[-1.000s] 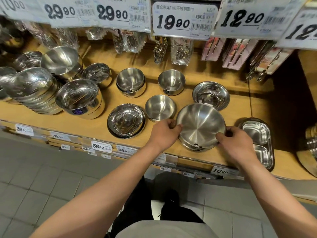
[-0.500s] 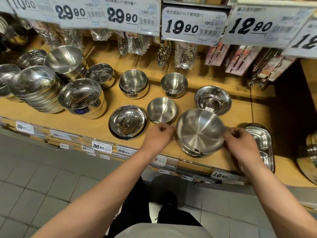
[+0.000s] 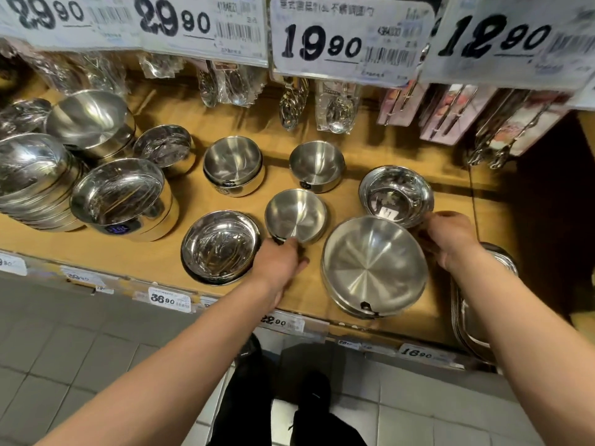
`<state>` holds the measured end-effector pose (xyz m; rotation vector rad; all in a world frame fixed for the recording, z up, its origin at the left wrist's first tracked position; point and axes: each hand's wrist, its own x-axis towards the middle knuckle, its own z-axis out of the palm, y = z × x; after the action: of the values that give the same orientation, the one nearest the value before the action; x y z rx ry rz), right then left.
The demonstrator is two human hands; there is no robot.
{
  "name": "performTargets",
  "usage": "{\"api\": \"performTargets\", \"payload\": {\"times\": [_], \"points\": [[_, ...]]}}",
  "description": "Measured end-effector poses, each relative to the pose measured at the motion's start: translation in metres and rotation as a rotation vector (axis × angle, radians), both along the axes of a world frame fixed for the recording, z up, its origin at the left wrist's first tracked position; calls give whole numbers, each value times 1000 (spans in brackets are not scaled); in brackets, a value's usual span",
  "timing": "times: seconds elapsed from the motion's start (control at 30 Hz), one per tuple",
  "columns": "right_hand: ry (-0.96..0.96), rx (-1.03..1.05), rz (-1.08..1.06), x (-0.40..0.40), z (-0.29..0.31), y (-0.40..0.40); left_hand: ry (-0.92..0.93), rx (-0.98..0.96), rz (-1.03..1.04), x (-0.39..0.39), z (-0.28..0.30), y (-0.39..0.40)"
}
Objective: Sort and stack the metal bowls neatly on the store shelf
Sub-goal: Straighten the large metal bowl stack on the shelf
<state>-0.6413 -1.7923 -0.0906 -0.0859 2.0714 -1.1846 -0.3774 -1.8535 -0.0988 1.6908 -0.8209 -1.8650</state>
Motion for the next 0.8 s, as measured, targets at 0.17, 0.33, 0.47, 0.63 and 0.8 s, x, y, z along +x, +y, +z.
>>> {"api": "performTargets", "payload": {"times": [0.17, 0.33, 0.47, 0.63, 0.8], "points": [[-112, -89, -35, -3, 1, -5, -33, -42, -37, -12, -4, -7], [-172, -197, -131, -9, 13, -1, -93, -25, -106, -14, 0, -12], [-187, -310, -159, -5, 37, 5, -101, 40, -170, -7, 8, -14], [-175, -336, -90, 20, 72, 20, -123, 32, -182, 9, 27, -13], [-178, -351, -78, 45, 98, 39, -219, -133, -297, 55, 53, -10]]}}
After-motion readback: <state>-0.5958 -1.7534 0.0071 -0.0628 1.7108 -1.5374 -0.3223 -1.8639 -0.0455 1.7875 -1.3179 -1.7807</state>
